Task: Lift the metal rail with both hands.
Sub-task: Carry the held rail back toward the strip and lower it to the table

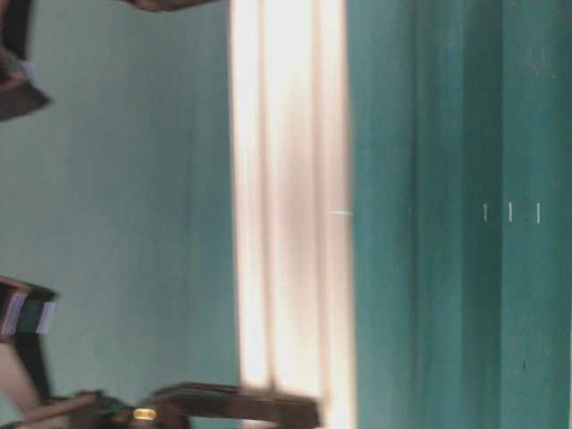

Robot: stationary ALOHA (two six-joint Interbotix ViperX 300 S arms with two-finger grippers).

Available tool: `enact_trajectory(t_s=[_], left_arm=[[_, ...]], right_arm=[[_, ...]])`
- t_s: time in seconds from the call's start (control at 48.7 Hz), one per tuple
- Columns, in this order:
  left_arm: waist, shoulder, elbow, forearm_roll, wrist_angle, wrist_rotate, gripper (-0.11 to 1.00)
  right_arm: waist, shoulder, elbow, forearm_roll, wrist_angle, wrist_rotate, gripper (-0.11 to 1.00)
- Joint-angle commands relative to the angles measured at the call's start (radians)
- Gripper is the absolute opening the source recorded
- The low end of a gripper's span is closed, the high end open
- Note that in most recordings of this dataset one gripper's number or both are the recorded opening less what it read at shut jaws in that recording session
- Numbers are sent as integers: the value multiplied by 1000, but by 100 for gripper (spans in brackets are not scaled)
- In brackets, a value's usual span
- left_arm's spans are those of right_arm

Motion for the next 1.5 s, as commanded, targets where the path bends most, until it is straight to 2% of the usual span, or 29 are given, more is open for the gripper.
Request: enact_trajectory(t_s=[0.0,0.144,0.451,0.739,1.005,1.477], left_arm=[[20,3,17,8,-51,-63,35],[15,18,48,8,-97,-87,35],[6,87,77,8,-179,-89,35],[-14,146,95,8,-224,-91,35],[-31,147,129,8,-276,-129,35],[-48,175,144,8,-310,-130,35]], right_arm=[[20,20,32,9,-58,-14,38],[20,35,69,9,-127,-14,38],[21,54,123,9,-204,-15,38],[60,94,167,11,-308,-14,38],[66,121,176,11,-353,-14,38],[104,163,181,12,-374,-9,38]])
